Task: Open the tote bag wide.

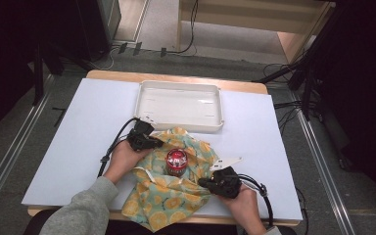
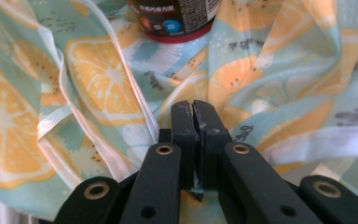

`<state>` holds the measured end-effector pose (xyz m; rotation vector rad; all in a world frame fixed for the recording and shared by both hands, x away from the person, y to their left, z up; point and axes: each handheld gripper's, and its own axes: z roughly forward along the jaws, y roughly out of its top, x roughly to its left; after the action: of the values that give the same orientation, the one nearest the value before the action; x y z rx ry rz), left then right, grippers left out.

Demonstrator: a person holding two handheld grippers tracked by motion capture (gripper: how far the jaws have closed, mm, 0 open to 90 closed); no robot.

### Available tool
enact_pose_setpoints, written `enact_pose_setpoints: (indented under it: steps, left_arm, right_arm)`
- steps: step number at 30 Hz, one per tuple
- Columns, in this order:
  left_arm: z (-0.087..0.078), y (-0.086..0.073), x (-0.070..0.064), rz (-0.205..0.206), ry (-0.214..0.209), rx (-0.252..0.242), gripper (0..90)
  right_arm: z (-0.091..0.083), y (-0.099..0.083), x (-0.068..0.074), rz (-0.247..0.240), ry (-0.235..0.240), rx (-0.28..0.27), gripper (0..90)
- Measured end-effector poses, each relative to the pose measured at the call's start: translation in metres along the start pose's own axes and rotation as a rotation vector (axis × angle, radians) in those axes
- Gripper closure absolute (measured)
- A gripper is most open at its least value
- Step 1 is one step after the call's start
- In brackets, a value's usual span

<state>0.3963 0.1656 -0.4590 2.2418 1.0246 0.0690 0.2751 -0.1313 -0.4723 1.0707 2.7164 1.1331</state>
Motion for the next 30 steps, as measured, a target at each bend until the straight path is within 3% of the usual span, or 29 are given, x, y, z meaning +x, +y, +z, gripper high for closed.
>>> enact_pose_setpoints:
  steps: [3, 14, 21, 30]
  left_arm:
    - [-0.001, 0.0, -0.001, -0.003, -0.006, 0.003, 89.8]
    - [-0.016, 0.002, -0.01, 0.019, -0.043, -0.025, 88.7]
    - [-0.027, 0.003, -0.014, 0.023, -0.072, -0.048, 87.2]
    - [-0.038, 0.002, -0.015, 0.008, -0.119, -0.05, 78.0]
  right_arm:
    - [-0.001, 0.001, 0.001, -0.004, 0.008, 0.016, 89.5]
    - [-0.012, 0.018, -0.001, 0.004, -0.005, -0.068, 89.1]
    - [-0.013, 0.024, -0.002, 0.005, 0.002, -0.09, 87.0]
    - [-0.018, 0.029, -0.01, 0.028, 0.003, -0.123, 79.2]
